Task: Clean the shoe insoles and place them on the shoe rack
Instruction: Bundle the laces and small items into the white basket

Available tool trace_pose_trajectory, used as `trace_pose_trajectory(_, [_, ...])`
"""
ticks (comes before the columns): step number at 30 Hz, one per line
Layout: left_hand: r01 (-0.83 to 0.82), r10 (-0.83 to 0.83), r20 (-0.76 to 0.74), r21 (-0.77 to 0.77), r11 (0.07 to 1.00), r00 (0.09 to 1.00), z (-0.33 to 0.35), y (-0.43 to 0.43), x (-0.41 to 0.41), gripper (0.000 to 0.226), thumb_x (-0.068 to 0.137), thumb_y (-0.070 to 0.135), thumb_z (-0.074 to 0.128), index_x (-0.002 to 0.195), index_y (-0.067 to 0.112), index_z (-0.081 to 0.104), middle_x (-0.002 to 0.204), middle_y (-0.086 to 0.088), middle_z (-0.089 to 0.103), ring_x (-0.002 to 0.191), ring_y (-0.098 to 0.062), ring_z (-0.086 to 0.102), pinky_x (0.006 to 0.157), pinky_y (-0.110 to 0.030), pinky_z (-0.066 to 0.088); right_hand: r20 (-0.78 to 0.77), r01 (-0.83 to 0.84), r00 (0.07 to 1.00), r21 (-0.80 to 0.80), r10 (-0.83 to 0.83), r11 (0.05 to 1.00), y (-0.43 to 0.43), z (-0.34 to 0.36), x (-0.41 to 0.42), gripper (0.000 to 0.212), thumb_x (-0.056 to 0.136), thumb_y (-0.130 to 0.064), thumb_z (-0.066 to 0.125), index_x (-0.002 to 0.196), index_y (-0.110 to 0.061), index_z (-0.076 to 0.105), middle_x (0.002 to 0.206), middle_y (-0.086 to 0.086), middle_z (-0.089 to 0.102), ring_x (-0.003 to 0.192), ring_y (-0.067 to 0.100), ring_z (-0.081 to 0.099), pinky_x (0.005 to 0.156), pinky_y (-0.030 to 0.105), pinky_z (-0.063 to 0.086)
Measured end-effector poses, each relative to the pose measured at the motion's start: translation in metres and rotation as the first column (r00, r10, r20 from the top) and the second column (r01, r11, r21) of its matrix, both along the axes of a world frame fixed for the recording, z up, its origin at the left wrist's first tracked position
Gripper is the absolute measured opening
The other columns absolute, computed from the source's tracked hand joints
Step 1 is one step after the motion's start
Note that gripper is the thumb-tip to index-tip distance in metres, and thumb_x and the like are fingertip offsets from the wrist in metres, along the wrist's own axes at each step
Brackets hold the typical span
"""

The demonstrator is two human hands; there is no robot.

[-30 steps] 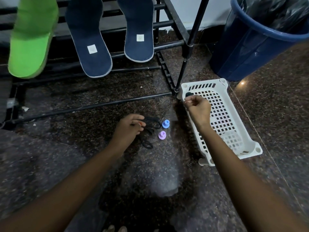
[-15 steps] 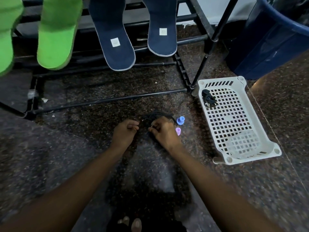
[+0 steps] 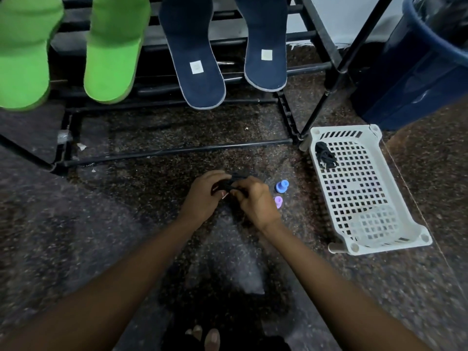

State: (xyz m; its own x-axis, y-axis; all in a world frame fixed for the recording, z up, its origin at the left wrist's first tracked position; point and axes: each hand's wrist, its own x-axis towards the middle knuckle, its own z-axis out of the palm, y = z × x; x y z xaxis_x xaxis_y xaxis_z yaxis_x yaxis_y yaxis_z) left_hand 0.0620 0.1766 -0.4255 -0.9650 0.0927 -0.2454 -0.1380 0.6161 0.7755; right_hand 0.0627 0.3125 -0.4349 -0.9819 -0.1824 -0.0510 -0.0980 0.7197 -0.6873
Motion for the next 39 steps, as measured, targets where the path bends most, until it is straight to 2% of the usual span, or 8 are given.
trace_pose_trajectory(7, [-0.094,0.096,-0.061,0.040,0.995,0.993,0.014,0.005,-0.008,0.018,0.088,0.007,0.065,0.102,-0.003,0.067,0.113,-0.014,0.061,0.105,-0.022,0.057,0.076,-0.009,0.033,-0.009,0.138,0.990,-0.182,-0.142,0.973,0.014,0.039,-0.014,0.013,0.083,0.001,0.061,0.091,-0.002,0.071,0.088,0.008,0.065,0.078,0.010,0.053,0.067,-0.001,0.033])
trace_pose_trajectory(13, [-0.050,0.050,-0.002,0.114,0.992,0.999,0.033,0.005,-0.013,0.009,0.090,0.016,0.063,0.089,0.007,0.065,0.082,-0.001,0.061,0.076,-0.012,0.055,0.055,-0.005,0.038,0.070,0.343,0.938,-0.297,-0.338,0.891,0.042,0.053,-0.026,0.011,0.085,-0.002,0.061,0.090,-0.002,0.070,0.082,0.002,0.065,0.077,0.013,0.059,0.077,0.025,0.046])
trace_pose_trajectory(16, [-0.039,0.038,0.013,0.147,0.988,0.999,0.037,0.004,-0.015,0.008,0.090,0.012,0.063,0.090,0.005,0.067,0.072,0.010,0.056,0.063,0.001,0.048,0.054,-0.003,0.035,0.082,0.423,0.904,-0.325,-0.420,0.846,0.061,0.060,-0.032,0.011,0.086,-0.003,0.060,0.091,-0.002,0.069,0.077,-0.002,0.063,0.060,-0.007,0.054,0.068,0.017,0.045])
trace_pose_trajectory(20, [-0.025,0.023,0.017,0.120,0.992,1.000,0.038,0.006,-0.018,0.003,0.090,0.014,0.063,0.088,0.012,0.066,0.083,0.005,0.060,0.074,-0.001,0.053,0.065,-0.009,0.039,0.068,0.450,0.888,-0.329,-0.455,0.830,0.079,0.066,-0.032,0.011,0.087,-0.001,0.058,0.092,-0.003,0.068,0.078,-0.003,0.062,0.057,-0.012,0.053,0.062,0.003,0.038])
trace_pose_trajectory(26, [-0.075,0.068,0.059,0.114,0.991,0.996,0.039,0.006,-0.018,0.004,0.090,0.016,0.063,0.090,0.012,0.063,0.097,0.002,0.059,0.095,-0.010,0.052,0.082,-0.019,0.036,0.117,0.564,0.819,-0.339,-0.561,0.753,0.098,0.066,-0.028,0.010,0.087,-0.005,0.058,0.087,-0.005,0.068,0.076,0.000,0.063,0.069,0.007,0.055,0.073,0.022,0.045])
trace_pose_trajectory(33, [-0.210,0.153,0.205,0.294,0.932,0.967,0.042,0.014,-0.016,0.006,0.092,0.020,0.061,0.093,0.015,0.063,0.080,0.005,0.060,0.064,-0.002,0.058,0.051,-0.006,0.041,0.438,0.010,0.895,0.163,-0.082,0.986,0.088,0.069,-0.010,0.009,0.079,-0.010,0.067,0.071,-0.012,0.068,0.058,-0.004,0.056,0.058,0.001,0.054,0.046,0.004,0.033])
trace_pose_trajectory(37, [-0.160,0.087,0.227,0.322,0.933,0.970,0.043,0.022,-0.016,0.007,0.091,0.025,0.062,0.088,0.020,0.064,0.087,0.002,0.060,0.079,-0.011,0.056,0.075,-0.023,0.045,0.253,0.104,0.965,-0.121,-0.071,0.987,0.059,0.068,-0.006,0.038,0.079,-0.015,0.071,0.115,-0.009,0.061,0.099,-0.006,0.058,0.095,0.005,0.054,0.066,-0.004,0.034])
trace_pose_trajectory(39, [-0.121,0.041,0.230,0.347,0.930,0.972,0.044,0.027,-0.014,0.009,0.093,0.022,0.060,0.094,0.014,0.064,0.086,0.002,0.061,0.077,-0.009,0.055,0.067,-0.015,0.044,0.223,0.065,0.975,-0.225,-0.014,0.972,0.043,0.070,-0.006,0.053,0.077,-0.014,0.073,0.126,-0.011,0.052,0.104,-0.005,0.057,0.098,0.004,0.052,0.073,-0.004,0.034])
